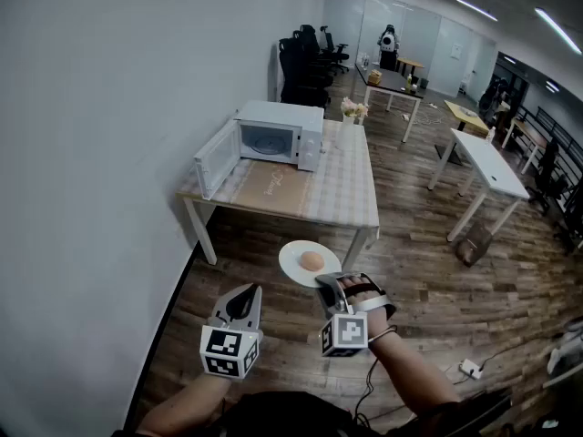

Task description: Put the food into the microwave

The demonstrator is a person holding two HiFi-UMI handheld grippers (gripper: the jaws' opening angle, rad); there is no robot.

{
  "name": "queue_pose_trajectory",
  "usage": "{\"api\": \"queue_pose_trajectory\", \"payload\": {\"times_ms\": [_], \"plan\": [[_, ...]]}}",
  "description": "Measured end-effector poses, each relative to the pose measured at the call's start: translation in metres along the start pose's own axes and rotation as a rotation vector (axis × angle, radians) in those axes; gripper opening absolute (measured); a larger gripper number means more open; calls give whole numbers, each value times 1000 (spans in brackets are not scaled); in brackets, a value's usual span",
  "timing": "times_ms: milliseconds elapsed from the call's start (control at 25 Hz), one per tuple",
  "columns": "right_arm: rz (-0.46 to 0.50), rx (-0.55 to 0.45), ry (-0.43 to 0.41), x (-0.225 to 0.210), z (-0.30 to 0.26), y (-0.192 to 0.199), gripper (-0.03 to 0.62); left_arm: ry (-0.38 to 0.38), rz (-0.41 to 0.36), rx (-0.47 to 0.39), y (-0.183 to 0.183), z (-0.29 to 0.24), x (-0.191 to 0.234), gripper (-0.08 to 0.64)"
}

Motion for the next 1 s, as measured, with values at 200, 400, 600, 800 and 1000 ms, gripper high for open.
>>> {"api": "queue_pose_trajectory", "payload": {"times_ms": [200,400,600,800,1000], "plan": [[3,10,-4,-5,0,2,25,25,4,-3,-3,-1,-4,8],[-5,10,2,-8,-3,0,25,22,7,-3,-4,-2,-1,8],[-31,-21,0,-8,-2,-7,25,12,16,8,-1,1,6,8],[-29,-19,3,-9,-9,-16,25,13,23,3,2,0,17,8],[-43,-16,-8,-6,-8,-31,25,13,30,1,1,10,32,8]]}}
Point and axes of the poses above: the fingertips, and each gripper's own axes: z backward along the fingers, x to its left, y out of its underside, the point moved 8 cm from there along z, backward along the fingers, and after that the axes turned 15 degrees about -y, right-handed, at the moved point
